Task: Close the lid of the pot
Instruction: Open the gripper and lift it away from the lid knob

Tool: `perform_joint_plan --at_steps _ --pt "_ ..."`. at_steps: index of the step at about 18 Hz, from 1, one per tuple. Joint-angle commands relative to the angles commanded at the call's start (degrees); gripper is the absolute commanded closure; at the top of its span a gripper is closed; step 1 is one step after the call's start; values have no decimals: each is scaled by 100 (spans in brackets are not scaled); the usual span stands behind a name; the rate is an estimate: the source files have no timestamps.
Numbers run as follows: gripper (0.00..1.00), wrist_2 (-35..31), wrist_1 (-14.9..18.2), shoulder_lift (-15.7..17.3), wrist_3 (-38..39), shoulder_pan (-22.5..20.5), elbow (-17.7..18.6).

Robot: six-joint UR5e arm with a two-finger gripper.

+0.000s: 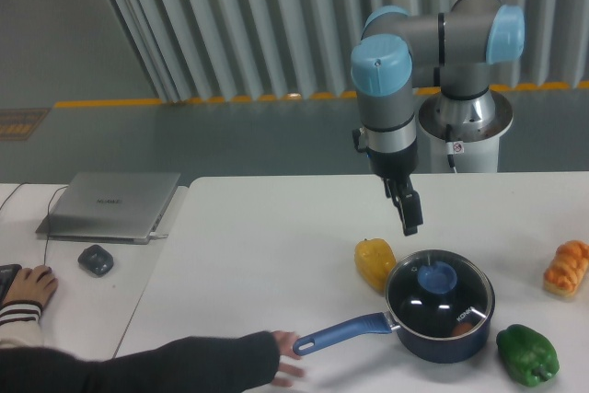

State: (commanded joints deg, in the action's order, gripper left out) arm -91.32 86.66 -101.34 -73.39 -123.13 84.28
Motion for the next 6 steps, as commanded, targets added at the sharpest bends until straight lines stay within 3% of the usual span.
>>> perform_joint_plan --at_steps 6 --pt "0 0 80 27 0 -71 45"
